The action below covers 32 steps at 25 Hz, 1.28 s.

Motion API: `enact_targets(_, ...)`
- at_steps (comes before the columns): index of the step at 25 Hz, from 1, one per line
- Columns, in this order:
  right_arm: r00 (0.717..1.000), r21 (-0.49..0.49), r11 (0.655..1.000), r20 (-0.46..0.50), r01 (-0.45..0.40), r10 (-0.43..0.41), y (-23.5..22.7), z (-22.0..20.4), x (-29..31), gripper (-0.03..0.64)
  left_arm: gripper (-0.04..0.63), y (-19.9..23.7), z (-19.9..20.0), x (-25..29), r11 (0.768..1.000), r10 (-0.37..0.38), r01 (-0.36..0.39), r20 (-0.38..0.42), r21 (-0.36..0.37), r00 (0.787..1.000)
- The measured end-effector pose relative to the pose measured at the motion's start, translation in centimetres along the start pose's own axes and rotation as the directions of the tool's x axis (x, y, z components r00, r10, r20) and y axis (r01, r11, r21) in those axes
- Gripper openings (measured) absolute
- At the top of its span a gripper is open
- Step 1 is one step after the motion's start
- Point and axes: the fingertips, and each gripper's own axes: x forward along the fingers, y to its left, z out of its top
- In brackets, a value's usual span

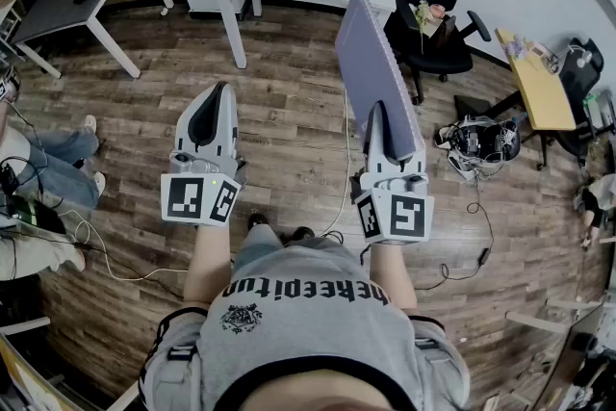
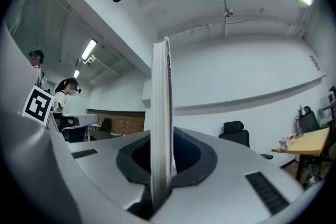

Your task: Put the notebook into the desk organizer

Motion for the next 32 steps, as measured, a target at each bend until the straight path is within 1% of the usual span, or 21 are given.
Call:
enact_targets(20, 0.999, 0.011, 1.0, 0.022, -0.024, 0.024, -2.4, 0.0, -1.3, 0.031, 0.005, -2.8, 0.1, -0.1, 0.999, 0.02, -0.02, 0.013, 0.027, 1.0)
enact_targets(26, 0.999, 0.025, 0.999, 0.037, -0.028, 0.027, -3.1, -0.2, -0.5, 0.031, 0.005, -2.1, 0.3, 0.6, 0.998, 0.05, -0.051, 0.034, 0.024, 0.998)
enact_targets(32, 0.998, 0.012, 0.999, 0.041, -0.043, 0.042, -3.2, -0.9, 2.3, 0.031, 0.005, -0.2, -0.3, 3.0, 0.998, 0.064, -0.065, 0.053, 0.022, 0.997)
